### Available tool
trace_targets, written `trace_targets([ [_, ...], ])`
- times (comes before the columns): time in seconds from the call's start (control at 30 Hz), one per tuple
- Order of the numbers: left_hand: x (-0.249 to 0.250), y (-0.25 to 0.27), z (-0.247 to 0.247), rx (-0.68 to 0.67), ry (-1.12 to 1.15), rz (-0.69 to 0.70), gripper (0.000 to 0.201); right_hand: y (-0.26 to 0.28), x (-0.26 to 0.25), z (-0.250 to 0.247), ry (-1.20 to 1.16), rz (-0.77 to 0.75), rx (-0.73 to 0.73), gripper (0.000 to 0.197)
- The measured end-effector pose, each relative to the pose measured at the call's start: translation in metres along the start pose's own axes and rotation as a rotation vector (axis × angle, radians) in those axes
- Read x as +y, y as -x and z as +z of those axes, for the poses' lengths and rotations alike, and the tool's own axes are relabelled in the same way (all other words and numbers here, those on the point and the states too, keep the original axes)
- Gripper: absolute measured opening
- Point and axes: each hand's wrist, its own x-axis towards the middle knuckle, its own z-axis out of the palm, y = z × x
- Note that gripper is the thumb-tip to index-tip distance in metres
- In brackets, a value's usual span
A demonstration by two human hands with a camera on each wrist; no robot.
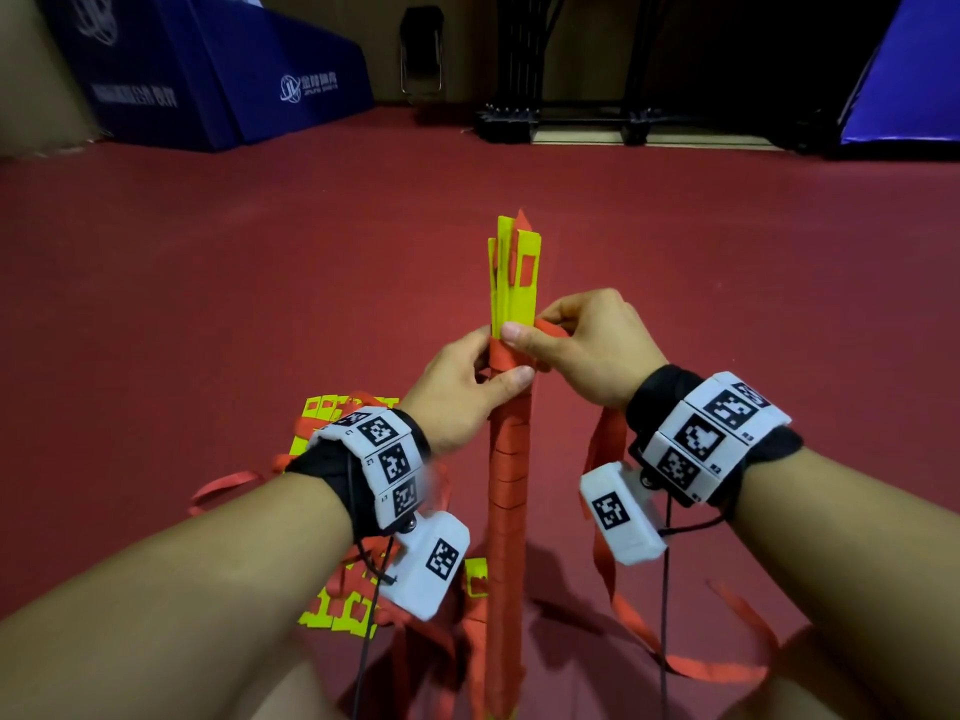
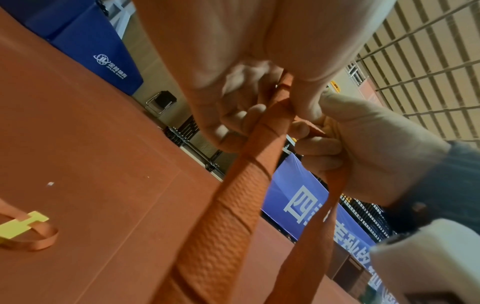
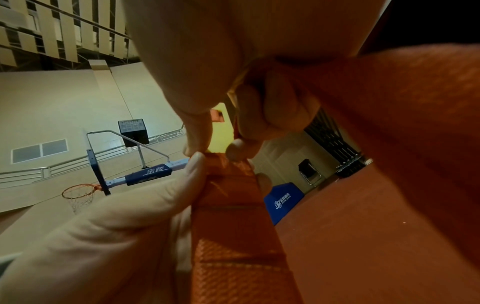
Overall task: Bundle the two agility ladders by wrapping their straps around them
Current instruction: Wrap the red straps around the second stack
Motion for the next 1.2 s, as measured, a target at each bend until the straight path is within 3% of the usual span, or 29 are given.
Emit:
trace_targets([
  [0.13,-0.001,-0.001,0.002,0.028,0.005,0.000,0.035,0.002,-0.005,0.000,0.032,0.010,0.011,0.049],
  [0.23,-0.003,-0.003,0.002,0.041,0.000,-0.006,0.021,0.003,-0.007,0.001,0.010,-0.003,-0.011,0.048],
  [0.33,-0.001,-0.003,0.003,0.051,-0.023,0.011,0.033,0.005,-0.008,0.001,0.012,-0.045,-0.052,0.059],
  [0.37,0.000,-0.003,0.004,0.066,-0.031,-0.006,0.027,0.005,-0.008,0.001,0.025,-0.059,-0.056,0.059],
  [0.43,0.002,-0.001,0.006,0.093,-0.009,-0.047,0.019,0.005,-0.008,0.001,0.035,-0.080,-0.055,0.052],
  [0.63,0.007,0.000,0.009,0.100,-0.004,-0.081,0.026,0.003,-0.006,0.000,0.048,-0.086,-0.043,0.045],
  [0.83,0.008,0.002,0.013,0.105,0.124,-0.099,0.054,-0.002,0.005,-0.003,0.041,-0.034,-0.018,0.041],
  [1.03,0.012,0.000,0.012,0.122,0.222,-0.150,0.024,-0.006,0.011,-0.003,0.018,0.012,0.034,0.053],
  [1.2,0.013,0.002,0.011,0.069,0.270,-0.142,0.019,-0.005,0.013,-0.003,-0.006,0.043,0.060,0.052],
])
